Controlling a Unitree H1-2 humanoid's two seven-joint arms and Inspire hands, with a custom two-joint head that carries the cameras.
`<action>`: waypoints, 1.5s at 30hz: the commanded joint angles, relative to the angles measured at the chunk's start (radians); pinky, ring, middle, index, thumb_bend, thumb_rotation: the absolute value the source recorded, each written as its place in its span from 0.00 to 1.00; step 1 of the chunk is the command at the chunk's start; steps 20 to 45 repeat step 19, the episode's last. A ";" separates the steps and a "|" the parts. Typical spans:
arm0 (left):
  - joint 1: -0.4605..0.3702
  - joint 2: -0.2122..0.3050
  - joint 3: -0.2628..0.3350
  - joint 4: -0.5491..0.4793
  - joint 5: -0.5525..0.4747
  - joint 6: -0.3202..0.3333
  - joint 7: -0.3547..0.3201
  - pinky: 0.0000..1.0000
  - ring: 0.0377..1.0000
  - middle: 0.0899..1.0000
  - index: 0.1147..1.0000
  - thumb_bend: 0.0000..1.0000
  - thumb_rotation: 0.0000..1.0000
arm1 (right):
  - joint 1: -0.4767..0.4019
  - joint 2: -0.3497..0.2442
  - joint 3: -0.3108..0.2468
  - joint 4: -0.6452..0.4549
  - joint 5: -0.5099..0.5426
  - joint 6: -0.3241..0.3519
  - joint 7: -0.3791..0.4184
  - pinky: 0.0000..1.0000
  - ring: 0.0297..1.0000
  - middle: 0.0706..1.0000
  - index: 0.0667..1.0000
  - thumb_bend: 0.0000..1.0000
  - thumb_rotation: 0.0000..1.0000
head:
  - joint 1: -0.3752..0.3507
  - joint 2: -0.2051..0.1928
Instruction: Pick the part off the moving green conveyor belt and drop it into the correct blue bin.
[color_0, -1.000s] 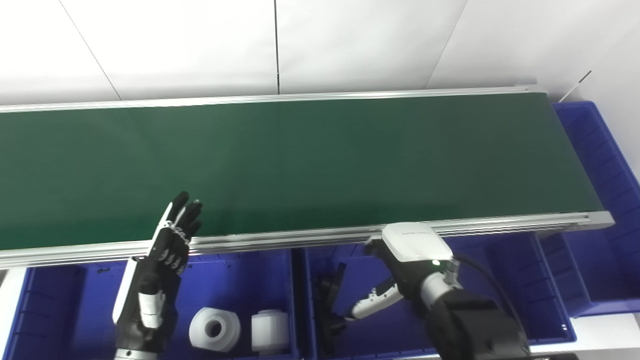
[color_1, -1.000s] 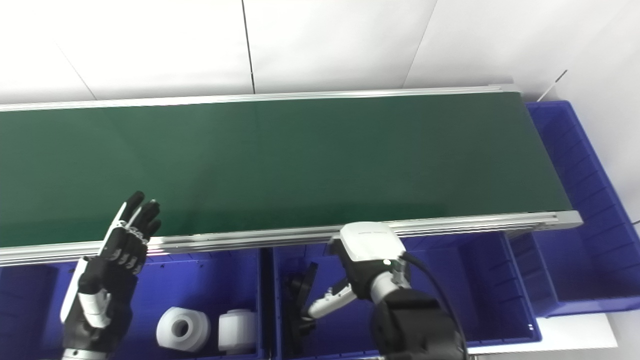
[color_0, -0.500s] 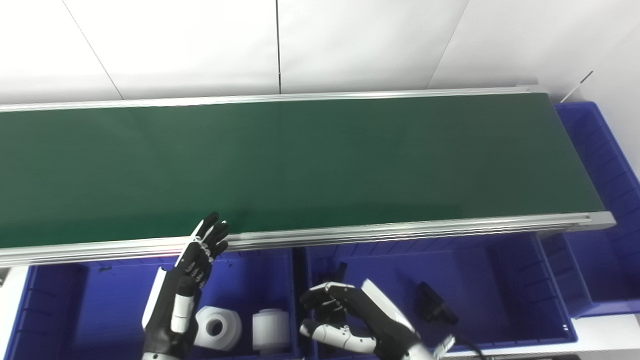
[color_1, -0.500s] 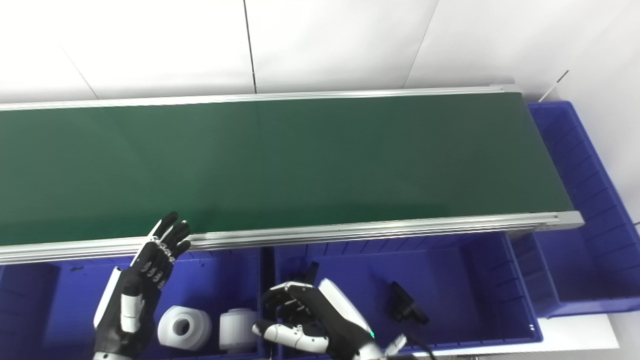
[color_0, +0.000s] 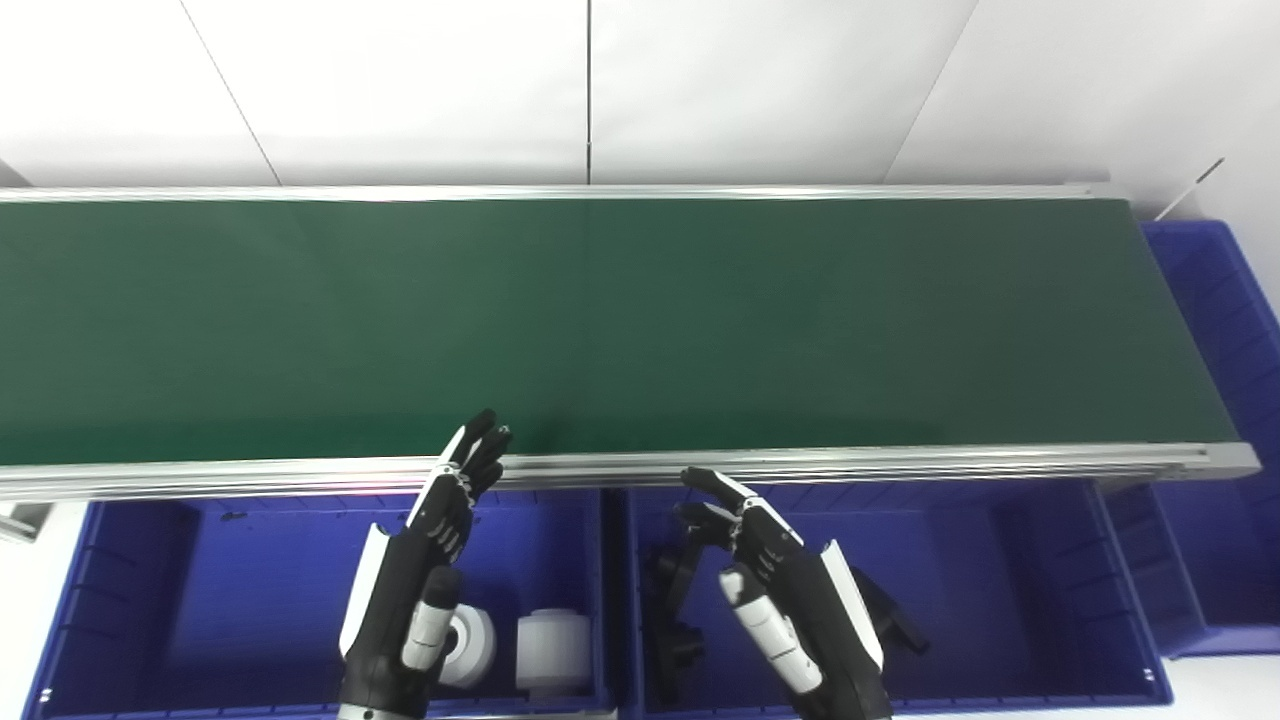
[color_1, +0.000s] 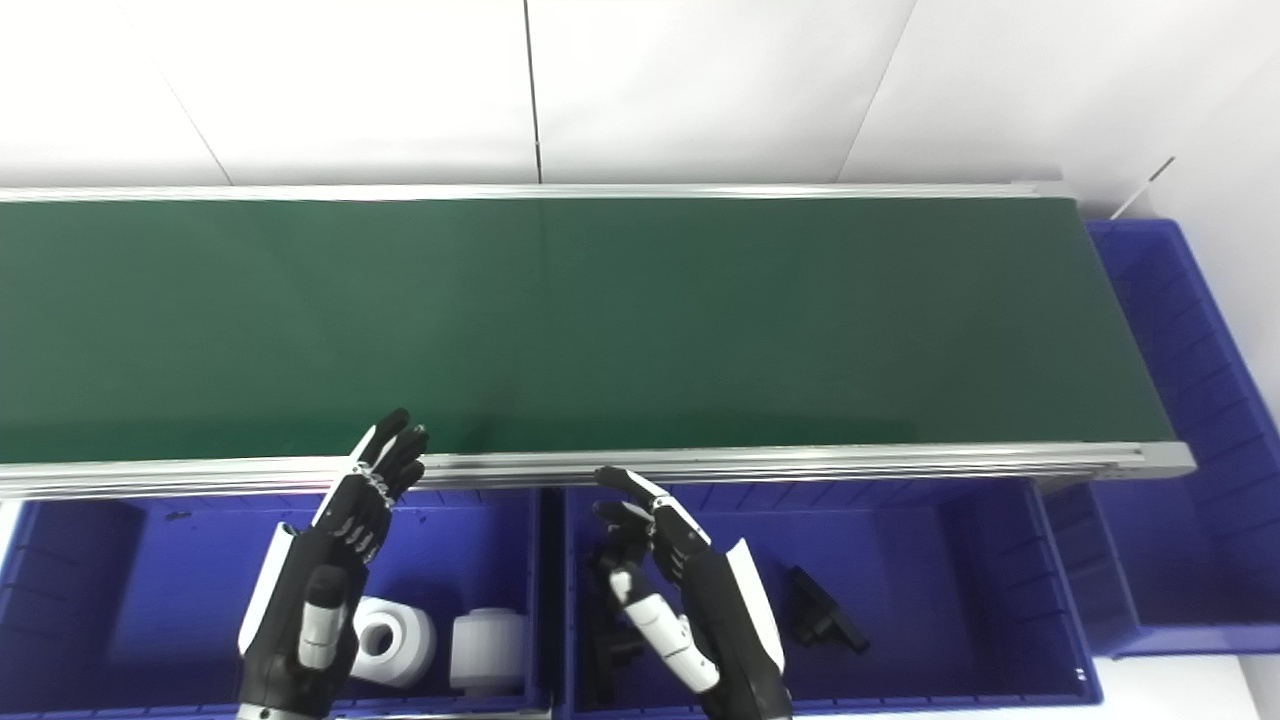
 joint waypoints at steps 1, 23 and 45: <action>0.005 -0.006 -0.011 -0.038 0.013 -0.009 0.007 0.94 0.95 0.92 0.92 0.73 1.00 | -0.003 -0.013 0.022 -0.030 0.025 -0.008 -0.018 0.80 0.84 0.90 0.87 0.77 0.99 | -0.004 0.004; -0.003 0.008 -0.022 -0.038 0.041 -0.010 0.010 0.94 0.95 0.92 0.91 0.69 1.00 | -0.061 -0.057 0.077 0.026 -0.055 -0.042 -0.162 0.78 0.82 0.89 0.89 0.79 1.00 | -0.018 -0.002; -0.003 0.008 -0.022 -0.038 0.041 -0.010 0.010 0.94 0.95 0.92 0.91 0.69 1.00 | -0.061 -0.057 0.077 0.026 -0.055 -0.042 -0.162 0.78 0.82 0.89 0.89 0.79 1.00 | -0.018 -0.002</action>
